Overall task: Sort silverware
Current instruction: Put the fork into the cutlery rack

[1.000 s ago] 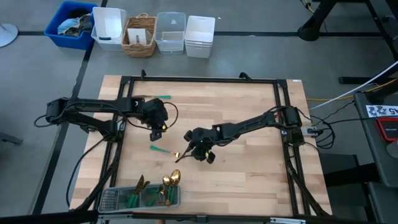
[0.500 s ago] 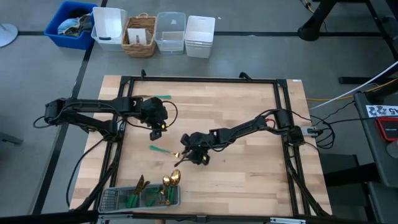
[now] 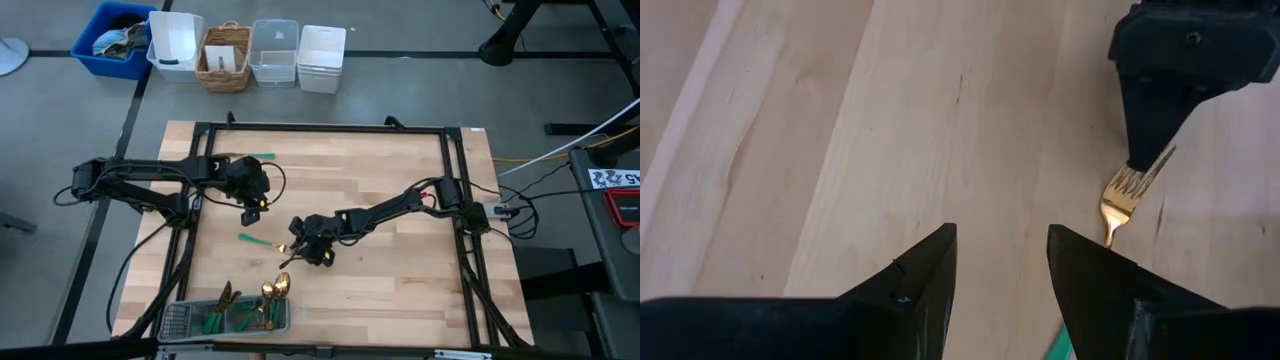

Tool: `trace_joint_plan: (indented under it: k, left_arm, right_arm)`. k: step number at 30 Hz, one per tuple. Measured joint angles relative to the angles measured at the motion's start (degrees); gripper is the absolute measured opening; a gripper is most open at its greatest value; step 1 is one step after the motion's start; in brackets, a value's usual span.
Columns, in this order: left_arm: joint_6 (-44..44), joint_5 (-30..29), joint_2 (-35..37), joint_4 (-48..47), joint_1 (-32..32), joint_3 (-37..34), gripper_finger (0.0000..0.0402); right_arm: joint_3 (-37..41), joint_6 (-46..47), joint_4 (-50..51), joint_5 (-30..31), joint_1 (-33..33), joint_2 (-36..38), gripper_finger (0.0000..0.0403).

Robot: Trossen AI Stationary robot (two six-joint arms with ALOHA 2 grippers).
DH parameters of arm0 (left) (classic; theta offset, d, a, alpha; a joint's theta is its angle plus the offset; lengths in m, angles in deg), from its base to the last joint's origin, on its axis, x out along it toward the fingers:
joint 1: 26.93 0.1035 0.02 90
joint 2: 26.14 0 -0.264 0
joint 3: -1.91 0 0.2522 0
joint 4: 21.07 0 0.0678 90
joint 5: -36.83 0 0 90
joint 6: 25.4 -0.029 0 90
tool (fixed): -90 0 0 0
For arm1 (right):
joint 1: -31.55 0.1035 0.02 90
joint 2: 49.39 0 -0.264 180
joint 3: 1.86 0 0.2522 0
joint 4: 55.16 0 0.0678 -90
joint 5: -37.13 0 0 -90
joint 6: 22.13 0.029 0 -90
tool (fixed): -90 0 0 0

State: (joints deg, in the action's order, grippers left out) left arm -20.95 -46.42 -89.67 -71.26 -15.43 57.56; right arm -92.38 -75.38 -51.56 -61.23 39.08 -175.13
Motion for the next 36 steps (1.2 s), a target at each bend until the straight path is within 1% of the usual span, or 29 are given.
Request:
trace_joint_plan:
  k: [4, 7, 10, 15, 17, 19, 21, 25, 29, 36]
  left_arm:
    - [0.01, -0.01, 0.00, 0.04, 0.00, 0.00, 0.0149]
    - [0.06, -0.01, 0.00, 0.05, 0.00, 0.00, 0.0149]
    - [0.06, 0.01, 0.00, 0.07, 0.00, 0.00, 0.0149]
    - [0.27, 0.01, 0.00, 0.09, 0.00, 0.00, 0.0149]
    - [0.27, 0.01, 0.00, 0.15, 0.00, 0.00, 0.0149]
    - [0.27, 0.01, 0.00, 0.42, 0.01, 0.00, 0.0149]
    - [0.49, 0.01, 0.00, 0.57, 0.00, 0.00, 0.0149]
    - [1.40, 0.10, 0.75, 1.02, 0.00, -0.02, 0.0149]
    - [1.68, 0.56, 5.06, -1.04, 0.00, -0.06, 0.0149]
    - [6.41, 0.53, 17.88, -2.05, -0.27, -0.07, 0.0149]
  right_arm:
    - [0.00, 0.00, -2.03, 0.01, -0.02, 0.00, 0.0119]
    - [0.00, 0.00, -2.04, 0.00, -0.03, 0.00, 0.0105]
    - [0.00, 0.02, -2.25, 0.00, -0.04, 0.00, 0.0076]
    - [0.00, 0.88, -2.06, 0.14, -0.04, 0.00, 0.0013]
    - [-0.04, 2.06, -2.40, 0.26, -0.04, 0.00, 0.0009]
    - [-0.04, 3.87, -2.39, 0.94, -0.04, 0.00, 0.0016]
    - [-0.03, 5.54, -2.10, 2.49, -0.02, 0.00, 0.0017]
    - [-0.04, 7.97, -1.85, 5.36, -0.02, 0.00, 0.0006]
    - [-0.04, 10.18, 0.43, 7.88, -0.02, 1.28, 0.0010]
    - [0.00, 12.79, 9.97, 8.30, -0.04, 8.30, 0.0007]
